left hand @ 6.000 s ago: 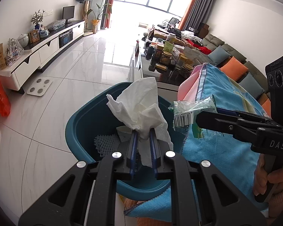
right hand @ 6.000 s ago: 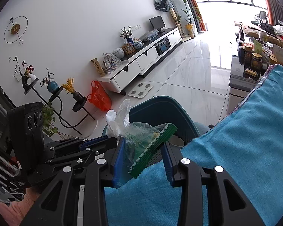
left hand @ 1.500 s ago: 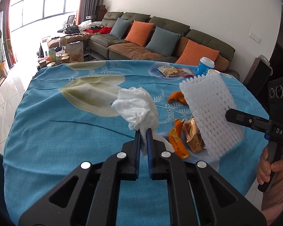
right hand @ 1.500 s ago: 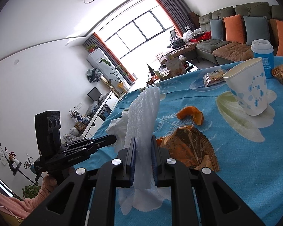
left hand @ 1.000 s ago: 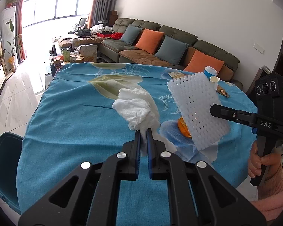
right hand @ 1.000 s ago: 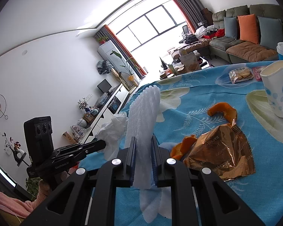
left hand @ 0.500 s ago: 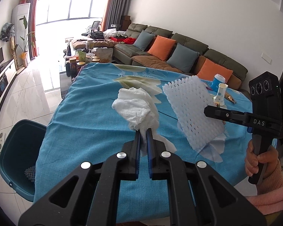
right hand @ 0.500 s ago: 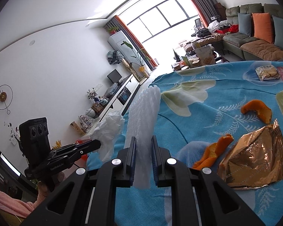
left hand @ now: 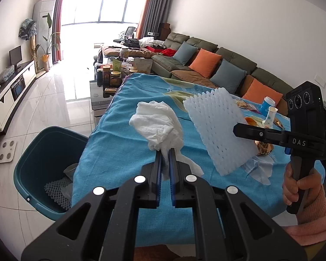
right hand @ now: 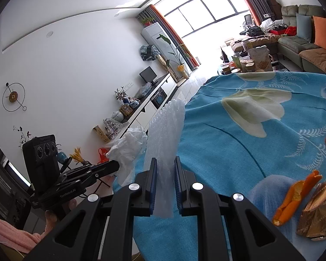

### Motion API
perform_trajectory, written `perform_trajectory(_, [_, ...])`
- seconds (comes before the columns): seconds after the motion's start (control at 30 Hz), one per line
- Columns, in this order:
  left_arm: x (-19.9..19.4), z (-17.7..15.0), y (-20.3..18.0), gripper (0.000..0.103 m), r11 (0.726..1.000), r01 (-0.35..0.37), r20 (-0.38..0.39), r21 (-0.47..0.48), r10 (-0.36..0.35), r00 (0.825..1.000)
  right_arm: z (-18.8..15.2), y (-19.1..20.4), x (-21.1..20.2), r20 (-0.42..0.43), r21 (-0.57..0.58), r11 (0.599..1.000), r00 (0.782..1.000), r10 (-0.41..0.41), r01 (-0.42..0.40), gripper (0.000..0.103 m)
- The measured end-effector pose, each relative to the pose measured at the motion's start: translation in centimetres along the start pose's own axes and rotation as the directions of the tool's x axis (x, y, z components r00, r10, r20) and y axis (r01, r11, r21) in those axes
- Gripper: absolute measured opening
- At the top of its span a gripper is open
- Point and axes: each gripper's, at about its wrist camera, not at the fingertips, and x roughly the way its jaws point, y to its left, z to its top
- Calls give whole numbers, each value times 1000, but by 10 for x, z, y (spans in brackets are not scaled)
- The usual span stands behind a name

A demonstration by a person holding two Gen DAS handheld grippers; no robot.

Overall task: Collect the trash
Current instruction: 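Carry the tissue and foam net over the teal bin with both tools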

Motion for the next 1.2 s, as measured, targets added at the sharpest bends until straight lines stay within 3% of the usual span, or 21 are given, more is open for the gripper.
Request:
perform_trajectory(0.5, [-25,-5,50,7,992,-94,27,-80,97,995,11,37,49,-82,-59,996,995,64,-69,14])
perform_trajectory(1.2, [-47,-12,114,7,960,-208,26,-187,216,976,25,75,109,-184,-112,985,977,107,-129,14])
